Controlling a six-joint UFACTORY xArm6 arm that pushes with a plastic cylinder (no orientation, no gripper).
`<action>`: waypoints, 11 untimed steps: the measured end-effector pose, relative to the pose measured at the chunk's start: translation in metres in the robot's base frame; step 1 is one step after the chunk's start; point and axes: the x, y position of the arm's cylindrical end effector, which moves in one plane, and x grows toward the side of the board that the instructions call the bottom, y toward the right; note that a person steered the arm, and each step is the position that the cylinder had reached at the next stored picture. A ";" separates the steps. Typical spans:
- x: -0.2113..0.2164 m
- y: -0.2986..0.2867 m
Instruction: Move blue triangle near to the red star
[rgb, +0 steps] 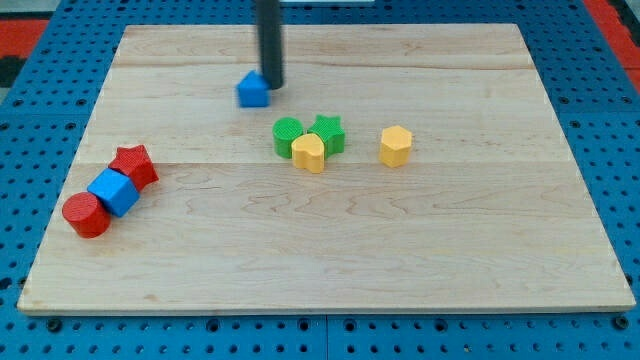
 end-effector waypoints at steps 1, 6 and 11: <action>0.021 -0.043; 0.077 -0.075; 0.025 -0.058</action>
